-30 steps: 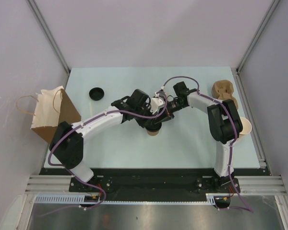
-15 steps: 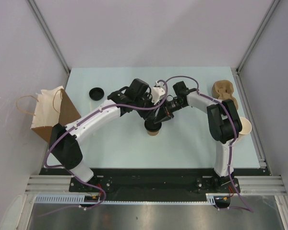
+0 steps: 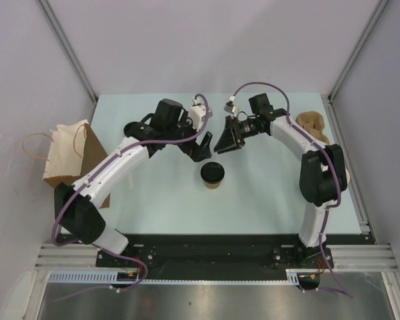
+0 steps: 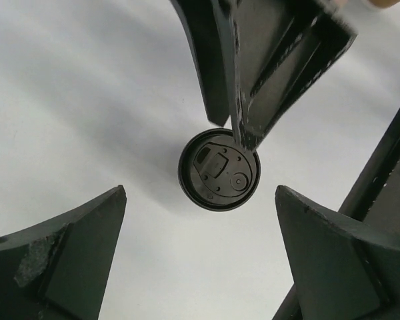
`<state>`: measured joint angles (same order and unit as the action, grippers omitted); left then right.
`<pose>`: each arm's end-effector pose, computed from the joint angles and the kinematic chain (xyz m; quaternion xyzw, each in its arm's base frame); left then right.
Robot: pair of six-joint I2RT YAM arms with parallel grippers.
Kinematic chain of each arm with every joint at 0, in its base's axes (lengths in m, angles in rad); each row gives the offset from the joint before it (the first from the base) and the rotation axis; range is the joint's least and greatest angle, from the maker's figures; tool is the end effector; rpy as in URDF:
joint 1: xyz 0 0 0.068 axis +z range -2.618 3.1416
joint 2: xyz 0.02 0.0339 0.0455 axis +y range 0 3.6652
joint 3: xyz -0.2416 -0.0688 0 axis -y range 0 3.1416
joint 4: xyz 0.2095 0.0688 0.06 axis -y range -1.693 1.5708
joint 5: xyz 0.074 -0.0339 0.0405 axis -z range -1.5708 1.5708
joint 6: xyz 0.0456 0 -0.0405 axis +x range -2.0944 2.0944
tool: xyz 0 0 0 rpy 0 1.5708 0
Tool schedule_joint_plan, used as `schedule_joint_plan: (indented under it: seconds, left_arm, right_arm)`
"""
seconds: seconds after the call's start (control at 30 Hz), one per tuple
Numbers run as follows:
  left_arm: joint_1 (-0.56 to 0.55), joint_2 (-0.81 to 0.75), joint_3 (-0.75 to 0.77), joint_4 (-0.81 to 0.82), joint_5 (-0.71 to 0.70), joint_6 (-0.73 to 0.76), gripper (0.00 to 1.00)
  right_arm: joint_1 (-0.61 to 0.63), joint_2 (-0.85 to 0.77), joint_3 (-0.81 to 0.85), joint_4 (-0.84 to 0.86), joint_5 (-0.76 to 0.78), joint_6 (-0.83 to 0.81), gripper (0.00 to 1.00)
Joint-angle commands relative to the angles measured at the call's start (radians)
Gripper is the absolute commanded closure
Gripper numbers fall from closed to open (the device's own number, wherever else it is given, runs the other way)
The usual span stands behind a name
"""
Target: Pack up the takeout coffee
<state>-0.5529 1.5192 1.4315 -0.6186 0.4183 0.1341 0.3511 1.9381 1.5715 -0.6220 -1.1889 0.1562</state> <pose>0.2536 -0.1783 0.3211 0.3810 0.8071 -0.2696 0.3616 0.3365 0.1683 0.2439 -0.2372 0.7742 0.5790 0.0955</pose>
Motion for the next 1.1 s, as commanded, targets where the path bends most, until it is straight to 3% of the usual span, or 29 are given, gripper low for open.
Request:
schedule_joint_plan:
  seconds: [0.0,0.03,0.07,0.23,0.77,1.07]
  left_arm:
    - [-0.076,0.005,-0.022,0.033,-0.104,0.058,0.01]
    - [-0.090,0.022,-0.008,0.014,-0.160,0.074,0.00]
    - [-0.103,0.036,0.006,0.001,-0.186,0.075,0.01]
    - [-0.168,0.125,0.046,-0.035,-0.245,0.047,0.00]
    - [-0.220,0.260,0.103,-0.082,-0.294,0.024,0.01]
    - [-0.234,0.282,0.089,-0.079,-0.288,0.022,0.09]
  right_arm:
    - [-0.062,-0.071,0.016,-0.041,0.066,-0.009,0.30]
    - [-0.075,-0.074,0.012,-0.044,0.095,-0.003,0.01]
    - [-0.089,-0.076,0.007,-0.053,0.112,-0.006,0.00]
    - [-0.162,-0.116,0.001,-0.090,0.219,-0.046,0.00]
    - [-0.202,-0.131,-0.028,-0.082,0.199,-0.043,0.00]
    - [-0.208,-0.117,-0.030,-0.068,0.176,-0.024,0.00]
